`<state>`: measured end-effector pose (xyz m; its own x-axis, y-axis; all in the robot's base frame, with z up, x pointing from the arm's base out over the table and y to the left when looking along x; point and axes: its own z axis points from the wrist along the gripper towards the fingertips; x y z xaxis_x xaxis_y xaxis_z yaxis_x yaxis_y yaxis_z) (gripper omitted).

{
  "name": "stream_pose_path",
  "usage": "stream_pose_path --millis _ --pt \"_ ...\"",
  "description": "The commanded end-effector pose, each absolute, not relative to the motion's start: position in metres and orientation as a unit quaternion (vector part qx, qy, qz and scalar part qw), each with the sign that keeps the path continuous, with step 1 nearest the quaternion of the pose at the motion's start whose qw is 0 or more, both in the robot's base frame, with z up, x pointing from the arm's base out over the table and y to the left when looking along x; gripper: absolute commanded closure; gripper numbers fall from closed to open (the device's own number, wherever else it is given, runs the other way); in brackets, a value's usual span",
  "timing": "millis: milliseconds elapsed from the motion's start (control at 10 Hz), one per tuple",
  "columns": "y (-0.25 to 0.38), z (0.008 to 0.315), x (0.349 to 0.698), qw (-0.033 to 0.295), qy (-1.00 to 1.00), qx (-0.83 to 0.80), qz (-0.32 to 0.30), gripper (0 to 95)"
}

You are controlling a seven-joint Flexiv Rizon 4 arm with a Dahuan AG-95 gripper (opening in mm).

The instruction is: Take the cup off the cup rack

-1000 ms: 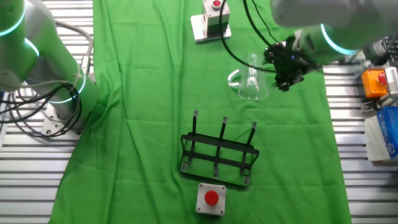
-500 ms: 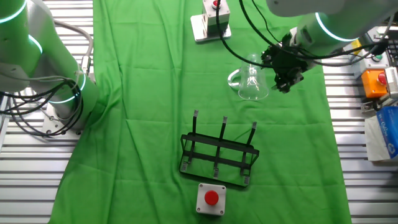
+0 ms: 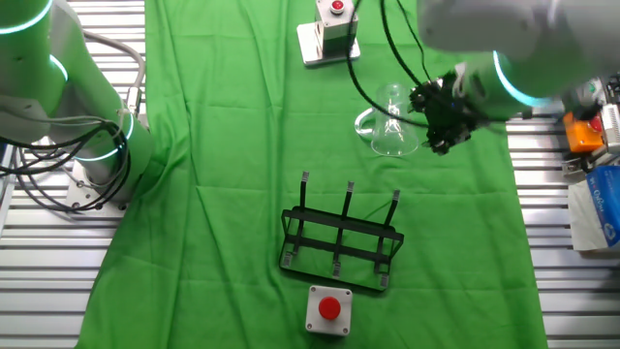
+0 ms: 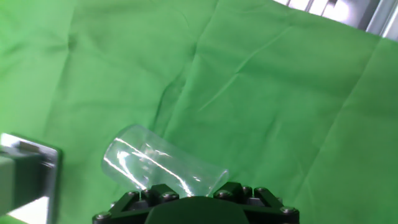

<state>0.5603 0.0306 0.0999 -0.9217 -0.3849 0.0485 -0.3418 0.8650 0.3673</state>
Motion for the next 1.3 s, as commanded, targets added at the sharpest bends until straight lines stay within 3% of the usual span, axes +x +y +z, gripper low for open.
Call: stream_pose_path --millis 100,800,1300 --pt "0.03 0.092 0.561 0.079 -0.946 0.159 -0.27 38.0" --pt "0.031 0.073 0.548 0.114 -0.932 0.192 -0.284 38.0" --pt "0.035 0.069 0.543 0.119 -0.914 0.182 -0.341 38.0"
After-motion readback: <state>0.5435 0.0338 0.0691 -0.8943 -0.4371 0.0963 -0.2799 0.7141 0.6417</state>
